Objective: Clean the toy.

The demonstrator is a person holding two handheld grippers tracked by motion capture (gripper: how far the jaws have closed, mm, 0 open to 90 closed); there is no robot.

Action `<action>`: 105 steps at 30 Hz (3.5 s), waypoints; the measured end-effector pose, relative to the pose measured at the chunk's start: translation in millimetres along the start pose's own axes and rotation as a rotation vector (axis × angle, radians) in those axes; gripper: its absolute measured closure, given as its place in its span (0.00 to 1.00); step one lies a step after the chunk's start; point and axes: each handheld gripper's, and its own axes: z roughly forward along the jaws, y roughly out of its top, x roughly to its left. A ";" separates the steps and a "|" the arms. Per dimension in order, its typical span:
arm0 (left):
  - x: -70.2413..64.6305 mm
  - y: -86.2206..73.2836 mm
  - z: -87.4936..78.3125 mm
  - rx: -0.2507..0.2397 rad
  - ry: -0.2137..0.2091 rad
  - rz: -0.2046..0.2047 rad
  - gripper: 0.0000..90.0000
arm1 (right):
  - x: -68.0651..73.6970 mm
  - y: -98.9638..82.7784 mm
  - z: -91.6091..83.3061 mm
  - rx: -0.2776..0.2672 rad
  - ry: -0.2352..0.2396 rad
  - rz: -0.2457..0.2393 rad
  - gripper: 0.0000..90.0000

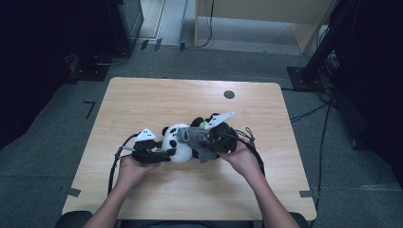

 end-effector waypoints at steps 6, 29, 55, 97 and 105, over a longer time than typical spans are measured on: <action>-0.1 -0.5 0.7 -0.007 -0.008 -0.019 0.49 | -13.7 -1.6 0.1 -0.035 -0.022 0.034 0.89; -7.4 -0.1 0.4 -0.015 -0.019 0.022 0.49 | 15.0 40.2 -24.5 -0.271 -0.011 0.016 0.89; 2.0 1.7 1.7 -0.007 -0.018 -0.055 0.48 | 40.4 17.7 47.6 -0.012 0.043 -0.077 0.90; 5.2 5.3 3.9 0.004 -0.030 -0.019 0.49 | -40.5 -12.3 -67.0 -0.321 -0.196 0.187 0.89; 7.6 8.8 3.9 0.013 -0.037 -0.046 0.48 | -36.6 -26.9 -89.9 -0.357 -0.160 0.207 0.89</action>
